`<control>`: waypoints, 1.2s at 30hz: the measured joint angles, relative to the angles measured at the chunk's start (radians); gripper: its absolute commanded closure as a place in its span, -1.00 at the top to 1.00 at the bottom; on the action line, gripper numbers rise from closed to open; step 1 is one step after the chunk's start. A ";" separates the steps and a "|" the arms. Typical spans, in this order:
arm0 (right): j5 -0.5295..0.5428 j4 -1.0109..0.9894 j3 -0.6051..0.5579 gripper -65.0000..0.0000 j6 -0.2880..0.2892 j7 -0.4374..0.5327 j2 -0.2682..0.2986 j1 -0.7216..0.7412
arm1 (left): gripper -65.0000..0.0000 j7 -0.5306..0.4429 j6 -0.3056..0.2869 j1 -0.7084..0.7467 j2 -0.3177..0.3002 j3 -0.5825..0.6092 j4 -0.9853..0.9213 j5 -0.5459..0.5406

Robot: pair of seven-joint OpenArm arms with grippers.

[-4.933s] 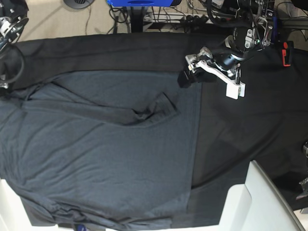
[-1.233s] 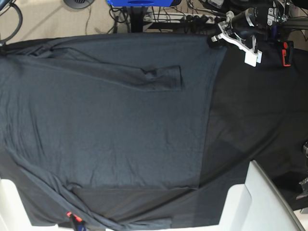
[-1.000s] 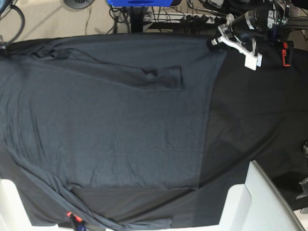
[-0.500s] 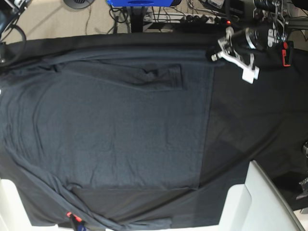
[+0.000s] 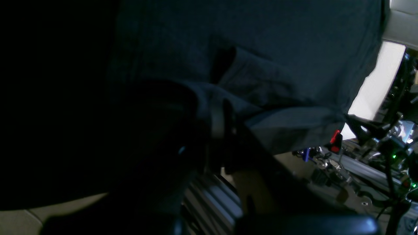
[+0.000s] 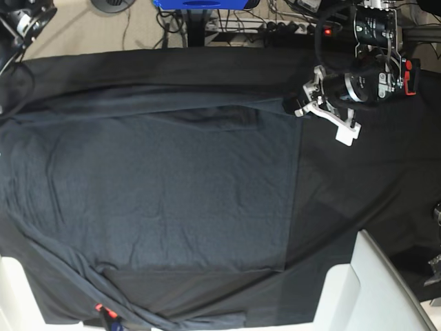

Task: Fold the T-shirt properly

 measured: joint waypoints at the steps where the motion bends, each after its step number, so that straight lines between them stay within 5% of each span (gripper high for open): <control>1: 0.000 0.000 0.000 -1.00 0.000 0.000 0.000 0.003 | -1.00 0.000 0.000 -0.008 0.000 0.000 -0.002 0.000; 8: -0.002 -0.002 -0.105 -1.00 0.001 0.001 -0.001 0.035 | -1.00 -0.002 0.000 -0.060 0.000 0.000 -0.052 0.000; 22: -0.010 -0.071 -0.112 -1.00 0.000 0.012 0.006 0.117 | -1.00 -0.004 0.004 -0.123 -0.001 0.000 -0.060 0.004; 36: -0.011 -0.134 -0.207 -1.00 -0.003 0.125 0.002 0.132 | -1.00 -0.008 0.003 -0.142 0.001 0.000 -0.060 0.035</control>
